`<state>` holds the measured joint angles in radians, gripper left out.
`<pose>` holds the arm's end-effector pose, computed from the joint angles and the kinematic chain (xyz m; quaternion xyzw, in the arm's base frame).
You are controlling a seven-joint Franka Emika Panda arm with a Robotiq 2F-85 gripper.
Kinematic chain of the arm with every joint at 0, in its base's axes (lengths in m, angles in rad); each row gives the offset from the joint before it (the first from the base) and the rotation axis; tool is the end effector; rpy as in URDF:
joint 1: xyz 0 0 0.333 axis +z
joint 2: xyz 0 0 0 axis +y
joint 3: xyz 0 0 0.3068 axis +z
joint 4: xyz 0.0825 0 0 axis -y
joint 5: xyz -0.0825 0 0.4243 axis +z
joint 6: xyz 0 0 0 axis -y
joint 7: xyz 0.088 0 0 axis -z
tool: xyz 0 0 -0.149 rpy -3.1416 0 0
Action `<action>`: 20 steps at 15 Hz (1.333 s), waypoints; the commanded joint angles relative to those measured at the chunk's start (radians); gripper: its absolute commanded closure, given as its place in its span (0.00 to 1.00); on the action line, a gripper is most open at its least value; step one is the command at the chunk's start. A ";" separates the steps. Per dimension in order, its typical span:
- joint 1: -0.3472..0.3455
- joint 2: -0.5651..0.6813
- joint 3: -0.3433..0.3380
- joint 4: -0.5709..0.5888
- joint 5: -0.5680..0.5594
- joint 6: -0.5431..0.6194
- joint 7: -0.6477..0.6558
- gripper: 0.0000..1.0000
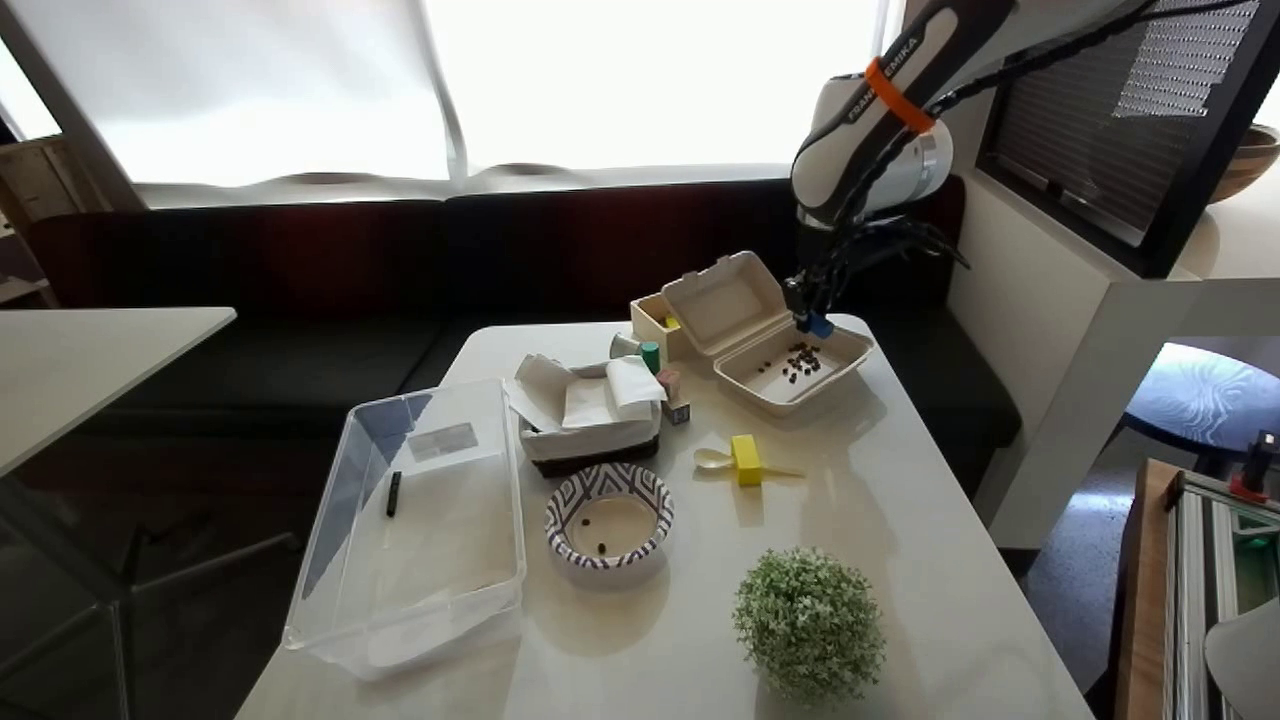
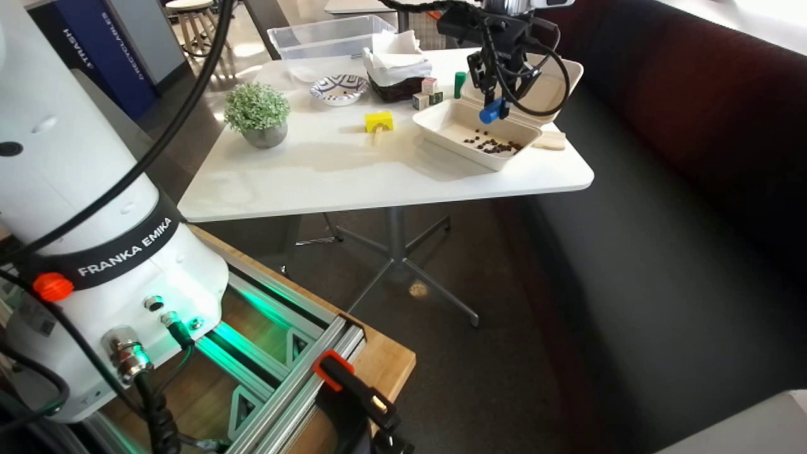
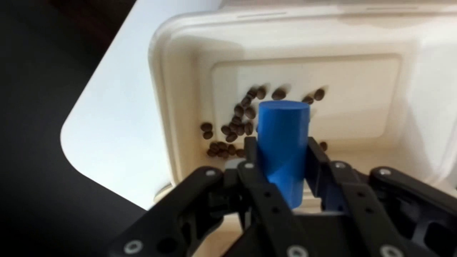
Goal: Shift the blue block to the storage bin
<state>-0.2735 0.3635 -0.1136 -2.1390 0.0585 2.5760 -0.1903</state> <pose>0.5590 -0.2303 0.1584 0.9923 -0.1177 0.0357 0.0142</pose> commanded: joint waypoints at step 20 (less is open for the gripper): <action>0.166 -0.213 0.098 -0.123 0.033 -0.080 -0.012 0.92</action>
<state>-0.1202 0.1509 -0.0028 -2.2629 0.0893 2.4975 -0.2017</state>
